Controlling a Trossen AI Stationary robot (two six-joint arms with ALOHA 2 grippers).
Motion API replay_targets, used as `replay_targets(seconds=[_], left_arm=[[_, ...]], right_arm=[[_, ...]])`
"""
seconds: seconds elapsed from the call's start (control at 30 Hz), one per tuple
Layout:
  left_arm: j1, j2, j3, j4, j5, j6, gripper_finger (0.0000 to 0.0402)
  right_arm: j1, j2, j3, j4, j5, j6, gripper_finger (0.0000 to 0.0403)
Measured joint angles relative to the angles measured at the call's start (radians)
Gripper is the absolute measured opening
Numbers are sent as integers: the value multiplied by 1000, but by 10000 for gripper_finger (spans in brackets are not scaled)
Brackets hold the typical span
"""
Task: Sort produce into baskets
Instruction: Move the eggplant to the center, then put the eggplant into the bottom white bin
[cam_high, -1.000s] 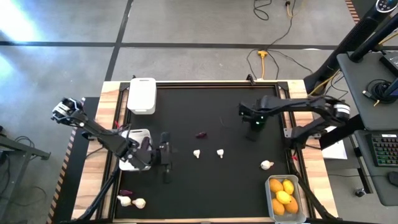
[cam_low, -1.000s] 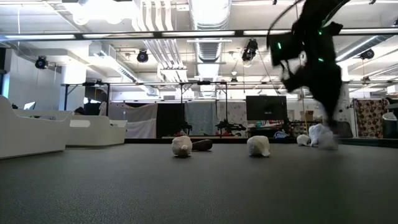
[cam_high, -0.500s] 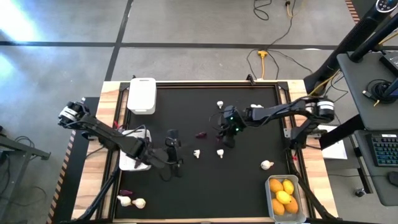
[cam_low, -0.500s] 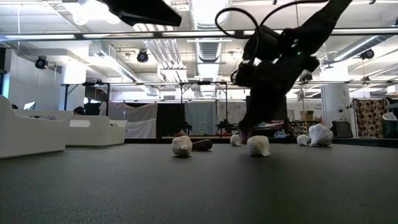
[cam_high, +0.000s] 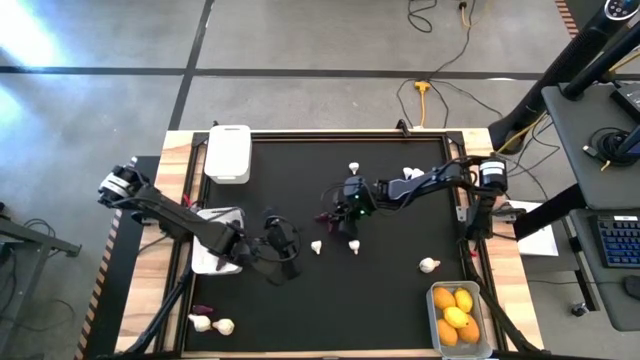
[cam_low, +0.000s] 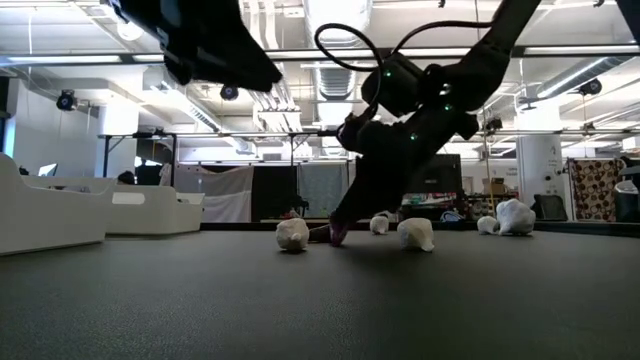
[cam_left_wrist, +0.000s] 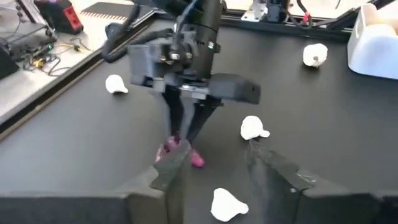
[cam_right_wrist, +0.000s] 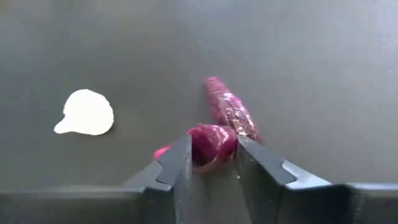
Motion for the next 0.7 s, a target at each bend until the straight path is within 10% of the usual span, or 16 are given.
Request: replay_targets(seconds=[0.43, 0.7], left_arm=[[101, 247, 61, 83, 13, -51, 206], [262, 245, 37, 60, 117, 29, 178]], right_arm=[[185, -277, -15, -392, 285, 0, 187], [507, -391, -145, -123, 552, 55, 183]])
